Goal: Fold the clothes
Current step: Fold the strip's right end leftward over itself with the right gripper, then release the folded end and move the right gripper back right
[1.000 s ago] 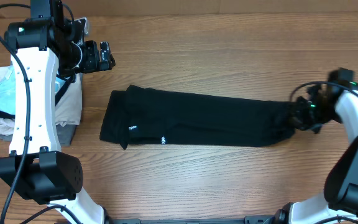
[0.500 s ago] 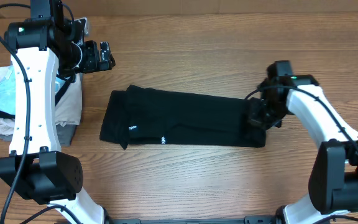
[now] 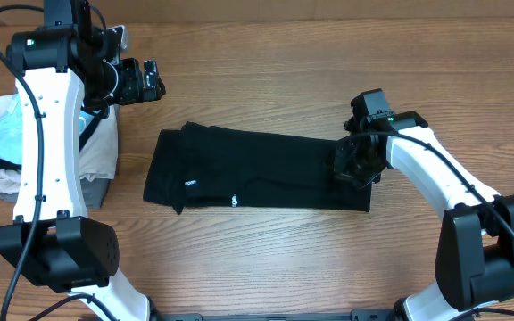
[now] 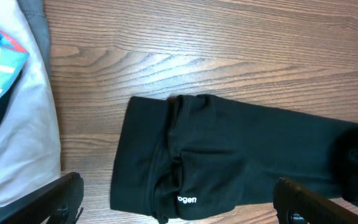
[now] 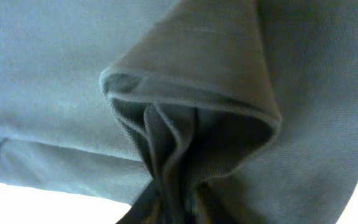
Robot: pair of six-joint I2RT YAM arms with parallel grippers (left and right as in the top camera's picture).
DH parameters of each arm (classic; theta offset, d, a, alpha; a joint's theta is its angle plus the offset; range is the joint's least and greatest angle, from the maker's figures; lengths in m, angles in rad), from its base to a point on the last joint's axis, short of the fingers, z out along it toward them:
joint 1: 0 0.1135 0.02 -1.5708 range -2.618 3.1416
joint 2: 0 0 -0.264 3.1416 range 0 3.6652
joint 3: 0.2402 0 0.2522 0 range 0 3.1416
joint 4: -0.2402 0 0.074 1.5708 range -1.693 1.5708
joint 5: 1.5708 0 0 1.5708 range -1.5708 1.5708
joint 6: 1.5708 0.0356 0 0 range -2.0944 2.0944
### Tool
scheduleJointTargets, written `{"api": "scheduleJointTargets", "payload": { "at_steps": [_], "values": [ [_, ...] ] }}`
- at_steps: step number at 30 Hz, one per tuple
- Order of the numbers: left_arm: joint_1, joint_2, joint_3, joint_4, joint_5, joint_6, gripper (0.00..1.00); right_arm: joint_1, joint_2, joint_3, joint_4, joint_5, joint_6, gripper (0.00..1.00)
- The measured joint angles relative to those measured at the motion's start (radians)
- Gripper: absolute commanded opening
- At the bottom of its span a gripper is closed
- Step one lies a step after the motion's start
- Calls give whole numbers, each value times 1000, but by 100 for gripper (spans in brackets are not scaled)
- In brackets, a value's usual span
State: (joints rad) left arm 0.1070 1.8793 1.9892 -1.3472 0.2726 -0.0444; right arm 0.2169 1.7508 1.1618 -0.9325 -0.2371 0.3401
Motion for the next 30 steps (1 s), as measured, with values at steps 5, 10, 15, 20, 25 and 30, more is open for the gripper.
{"api": "scheduleJointTargets", "payload": {
  "at_steps": [5, 10, 15, 20, 25, 30],
  "values": [
    [0, 0, 0, 0, 0, 0, 100, 0, 0, -3, 5, -56, -38, 29],
    [0, 0, 0, 0, 0, 0, 100, -15, -19, -3, 37, -81, -58, 29],
    [0, 0, 0, 0, 0, 0, 100, -95, -47, -3, 45, -85, -26, 6],
    [0, 0, 0, 0, 0, 0, 100, -145, -47, -13, 12, -75, -8, 4],
    [0, 0, 0, 0, 0, 0, 100, -91, -43, -137, 73, -74, -6, 4],
    [0, 0, 0, 0, 0, 0, 100, -31, -32, -245, 57, -79, -29, 4]
  ]
}}
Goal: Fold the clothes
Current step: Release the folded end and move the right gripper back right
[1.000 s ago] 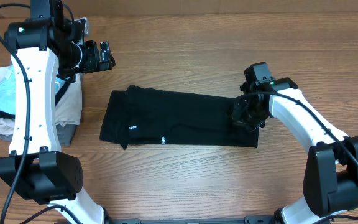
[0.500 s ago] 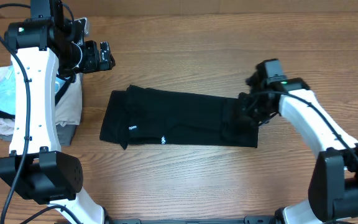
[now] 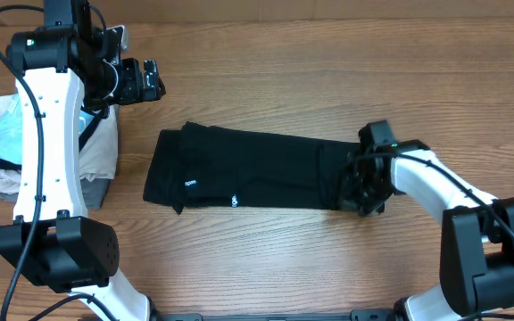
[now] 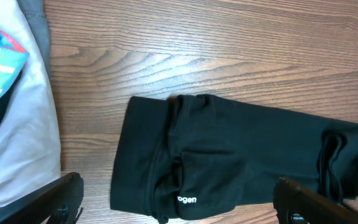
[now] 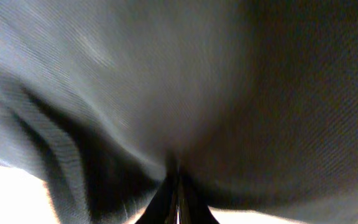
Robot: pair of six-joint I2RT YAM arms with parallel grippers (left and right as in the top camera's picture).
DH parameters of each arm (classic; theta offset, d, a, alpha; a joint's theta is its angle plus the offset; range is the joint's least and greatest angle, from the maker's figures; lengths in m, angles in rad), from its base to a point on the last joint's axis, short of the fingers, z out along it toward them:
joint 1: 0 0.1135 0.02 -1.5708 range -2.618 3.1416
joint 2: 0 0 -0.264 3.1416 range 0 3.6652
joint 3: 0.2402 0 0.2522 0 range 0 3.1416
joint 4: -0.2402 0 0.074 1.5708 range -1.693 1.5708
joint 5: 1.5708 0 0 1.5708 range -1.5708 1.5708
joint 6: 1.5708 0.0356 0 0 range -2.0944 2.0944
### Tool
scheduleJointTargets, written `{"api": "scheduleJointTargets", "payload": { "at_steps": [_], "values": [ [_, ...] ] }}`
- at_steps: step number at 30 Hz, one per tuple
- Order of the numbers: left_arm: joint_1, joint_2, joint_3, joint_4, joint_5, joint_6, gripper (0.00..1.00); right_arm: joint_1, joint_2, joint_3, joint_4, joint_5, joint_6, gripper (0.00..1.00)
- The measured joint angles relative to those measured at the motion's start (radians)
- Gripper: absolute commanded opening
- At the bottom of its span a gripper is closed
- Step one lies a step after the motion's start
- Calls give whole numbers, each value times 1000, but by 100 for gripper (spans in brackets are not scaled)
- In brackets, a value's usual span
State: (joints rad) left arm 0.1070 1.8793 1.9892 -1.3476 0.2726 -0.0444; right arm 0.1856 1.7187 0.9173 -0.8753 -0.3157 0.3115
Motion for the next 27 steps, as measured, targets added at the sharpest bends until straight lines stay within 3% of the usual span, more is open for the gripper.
{"api": "scheduleJointTargets", "payload": {
  "at_steps": [7, 16, 27],
  "values": [
    [0, 0, 0, 0, 0, 0, 100, 11, -21, 3, -6, -9, -33, 4],
    [0, 0, 0, 0, 0, 0, 100, -68, -139, 142, -10, -28, -39, 4],
    [0, 0, 0, 0, 0, 0, 100, 21, -29, 27, 73, -37, -46, 4]
  ]
}}
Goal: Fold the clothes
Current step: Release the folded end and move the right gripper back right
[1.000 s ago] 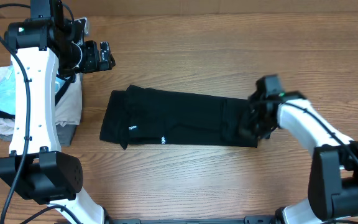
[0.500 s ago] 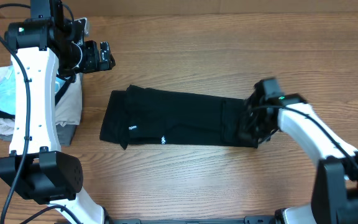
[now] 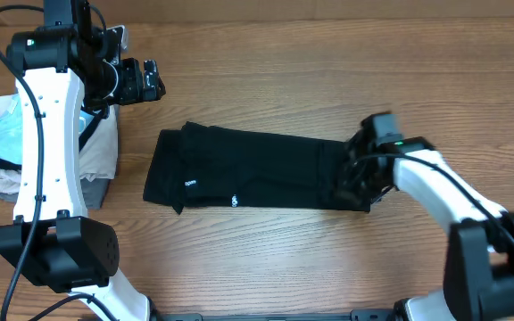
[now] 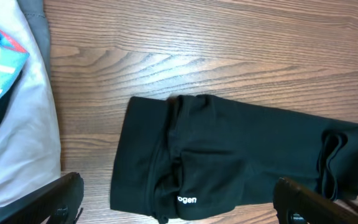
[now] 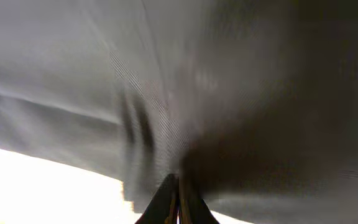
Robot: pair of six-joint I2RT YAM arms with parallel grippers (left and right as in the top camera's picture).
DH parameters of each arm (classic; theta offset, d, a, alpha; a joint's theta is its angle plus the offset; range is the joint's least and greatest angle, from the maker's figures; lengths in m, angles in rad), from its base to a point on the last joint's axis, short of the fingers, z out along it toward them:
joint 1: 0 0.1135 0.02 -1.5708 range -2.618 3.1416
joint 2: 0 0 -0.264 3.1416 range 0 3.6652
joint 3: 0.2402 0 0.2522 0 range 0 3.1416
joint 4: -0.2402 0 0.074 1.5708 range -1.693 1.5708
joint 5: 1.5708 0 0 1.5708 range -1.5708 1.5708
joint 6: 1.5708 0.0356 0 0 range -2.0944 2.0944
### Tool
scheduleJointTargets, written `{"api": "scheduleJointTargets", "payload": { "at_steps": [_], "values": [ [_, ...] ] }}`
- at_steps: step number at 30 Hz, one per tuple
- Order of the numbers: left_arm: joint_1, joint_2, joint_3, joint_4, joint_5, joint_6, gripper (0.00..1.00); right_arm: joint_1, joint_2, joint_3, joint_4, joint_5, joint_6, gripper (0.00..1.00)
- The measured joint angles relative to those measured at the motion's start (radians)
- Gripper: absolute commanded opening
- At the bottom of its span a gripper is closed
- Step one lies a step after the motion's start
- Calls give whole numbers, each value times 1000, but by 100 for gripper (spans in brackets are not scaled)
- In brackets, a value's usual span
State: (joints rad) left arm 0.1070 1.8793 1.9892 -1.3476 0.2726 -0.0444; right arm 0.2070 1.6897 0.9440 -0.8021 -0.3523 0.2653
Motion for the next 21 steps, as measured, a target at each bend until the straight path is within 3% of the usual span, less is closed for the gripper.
{"api": "scheduleJointTargets", "payload": {
  "at_steps": [6, 13, 15, 16, 21],
  "values": [
    [0, 0, 0, 0, 0, 0, 100, 102, 31, -6, 72, -35, -58, 4],
    [0, 0, 0, 0, 0, 0, 100, 75, -13, 66, -102, 28, -79, 6],
    [0, 0, 0, 0, 0, 0, 100, 35, -67, 100, -127, 36, -80, 43],
    [0, 0, 0, 0, 0, 0, 100, 6, -103, 121, -134, 39, -84, 52],
    [0, 0, 0, 0, 0, 0, 100, -137, -237, 177, -124, 37, -71, 64]
  ]
}}
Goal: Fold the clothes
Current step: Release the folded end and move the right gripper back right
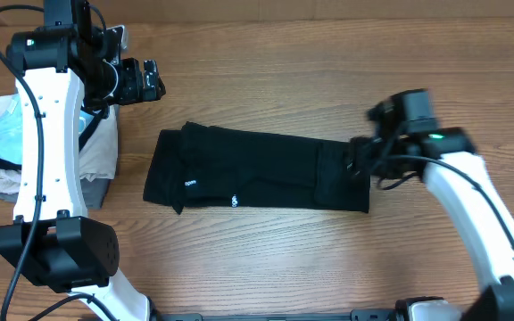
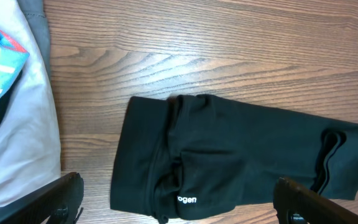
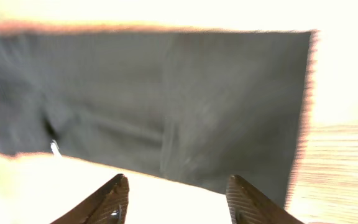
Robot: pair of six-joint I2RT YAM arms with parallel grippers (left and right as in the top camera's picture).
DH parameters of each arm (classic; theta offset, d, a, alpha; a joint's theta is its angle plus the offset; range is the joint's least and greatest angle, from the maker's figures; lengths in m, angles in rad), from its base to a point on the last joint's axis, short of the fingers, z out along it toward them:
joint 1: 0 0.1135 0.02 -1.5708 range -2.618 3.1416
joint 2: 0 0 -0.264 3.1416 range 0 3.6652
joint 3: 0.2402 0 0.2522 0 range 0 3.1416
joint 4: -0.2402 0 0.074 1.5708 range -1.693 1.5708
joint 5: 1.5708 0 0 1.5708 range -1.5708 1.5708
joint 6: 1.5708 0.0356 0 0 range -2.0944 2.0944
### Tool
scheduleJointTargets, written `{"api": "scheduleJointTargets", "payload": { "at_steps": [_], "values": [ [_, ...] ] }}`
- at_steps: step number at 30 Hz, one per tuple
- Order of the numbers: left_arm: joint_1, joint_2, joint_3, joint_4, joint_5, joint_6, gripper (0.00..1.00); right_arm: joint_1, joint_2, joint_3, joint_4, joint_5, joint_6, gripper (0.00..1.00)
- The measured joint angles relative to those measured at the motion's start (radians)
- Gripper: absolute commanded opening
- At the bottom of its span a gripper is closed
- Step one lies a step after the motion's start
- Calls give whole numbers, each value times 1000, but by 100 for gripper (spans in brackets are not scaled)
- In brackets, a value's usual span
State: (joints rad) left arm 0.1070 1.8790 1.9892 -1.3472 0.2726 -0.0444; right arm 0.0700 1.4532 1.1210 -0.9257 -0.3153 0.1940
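A black garment (image 1: pixel 257 169) lies folded into a long strip across the middle of the table, with small white lettering (image 2: pixel 187 200) near its left end and a folded-over flap at its right end (image 2: pixel 337 162). My right gripper (image 1: pixel 360 159) hovers open just off that right end, with nothing between its fingers (image 3: pixel 114 198); its own view shows the dark cloth (image 3: pixel 166 106) below. My left gripper (image 1: pixel 153 82) is open, raised beyond the garment's left end, its fingers (image 2: pixel 61 196) wide apart and holding nothing.
A pile of other clothes (image 1: pixel 3 147), white, grey and light blue, sits at the table's left edge beside the left arm's base. Bare wooden tabletop (image 1: pixel 284 80) surrounds the black garment.
My right gripper was shut on the garment's right end; now it is open and drawn back to the right, off the cloth. The right end lies flat. The left arm has not moved.
My right gripper first pinched a bunched fold at the garment's right end. It was then lower over that end, still shut on the cloth, and stayed so a moment later. Now it has let go, leaving a folded flap. The left gripper stayed open and raised throughout.
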Motion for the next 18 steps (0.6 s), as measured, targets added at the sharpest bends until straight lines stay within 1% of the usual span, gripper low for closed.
{"api": "scheduleJointTargets", "payload": {
  "at_steps": [3, 8, 13, 18],
  "values": [
    [0, 0, 0, 0, 0, 0, 100, -89, 2, 3, 5, -8, 5, 66],
    [0, 0, 0, 0, 0, 0, 100, -198, 109, 3, 6, -63, -2, 67],
    [0, 0, 0, 0, 0, 0, 100, -266, 230, 2, 9, -174, -43, 67],
    [0, 0, 0, 0, 0, 0, 100, -293, 359, 2, 2, -258, -82, 67]
  ]
}}
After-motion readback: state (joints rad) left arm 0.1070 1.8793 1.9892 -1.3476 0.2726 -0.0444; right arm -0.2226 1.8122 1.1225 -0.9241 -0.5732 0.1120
